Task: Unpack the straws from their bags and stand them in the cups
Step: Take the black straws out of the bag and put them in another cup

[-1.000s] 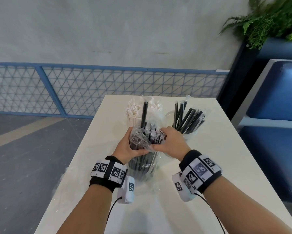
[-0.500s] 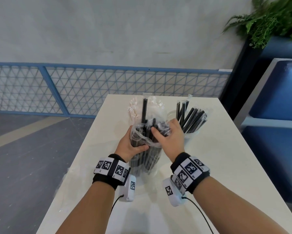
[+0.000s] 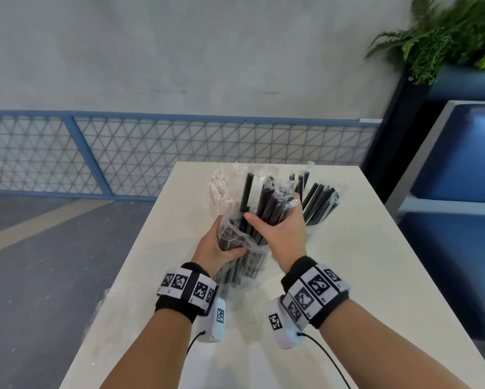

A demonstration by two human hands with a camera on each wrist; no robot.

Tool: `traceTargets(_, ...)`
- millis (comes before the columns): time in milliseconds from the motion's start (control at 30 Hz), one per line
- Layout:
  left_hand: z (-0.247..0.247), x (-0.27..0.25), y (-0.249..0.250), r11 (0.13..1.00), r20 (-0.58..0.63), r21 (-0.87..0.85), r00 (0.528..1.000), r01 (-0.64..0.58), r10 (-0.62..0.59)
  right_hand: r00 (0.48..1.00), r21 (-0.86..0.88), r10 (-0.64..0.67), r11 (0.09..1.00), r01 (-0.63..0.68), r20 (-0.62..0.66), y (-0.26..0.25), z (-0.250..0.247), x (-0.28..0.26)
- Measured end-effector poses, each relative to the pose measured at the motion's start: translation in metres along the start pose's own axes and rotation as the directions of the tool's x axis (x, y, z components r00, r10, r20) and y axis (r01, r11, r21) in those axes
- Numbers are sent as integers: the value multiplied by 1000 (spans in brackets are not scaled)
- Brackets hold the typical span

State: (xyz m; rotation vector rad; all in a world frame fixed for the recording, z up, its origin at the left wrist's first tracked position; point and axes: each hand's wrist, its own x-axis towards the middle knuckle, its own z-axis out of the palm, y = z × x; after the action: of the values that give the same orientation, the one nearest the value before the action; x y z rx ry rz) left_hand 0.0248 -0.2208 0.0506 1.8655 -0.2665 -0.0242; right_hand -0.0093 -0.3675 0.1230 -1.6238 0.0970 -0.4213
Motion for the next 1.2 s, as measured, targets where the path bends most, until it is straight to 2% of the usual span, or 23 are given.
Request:
traceTargets(100,0,0,-1,1000,-7,-5,1000,5,-5,998,-11,-35,999,35,-51,-3,4,3)
traceTargets(233,-2,0,-2,999,-32,-38,999,37,-38,996,211,63,976,-50,-57,-19,-2,19)
traceTargets(300,-2,0,-3,998,-39,-44,998,53,-55,993,255,88,965,-67,-73,-30,-8,28)
traceTargets(433,-2,0,-4,998,-40,-42,998,50,-52,991,203,79,978,-56,-112,-33,-11,32)
traceTargets(600,0,0,-4,996,-35,-69,997,62,-65,992,62,124,991,-122,-24,-11,-8,16)
traceTargets(667,0,-1,-4,994,-41,-72,995,83,-86,989,42,145,989,-143,-29,-9,-8,14)
traceTargets(867,-1,0,-2,991,-60,-88,993,98,-104,981,243,96,969,-52,-170,-40,-14,41)
traceTargets(1033,2,-1,2,987,-37,-99,991,125,-129,953,396,168,916,-56,-253,-55,-27,54)
traceTargets(1200,5,0,1,984,-35,-98,988,149,-153,937,436,205,898,-64,-283,-49,-40,64)
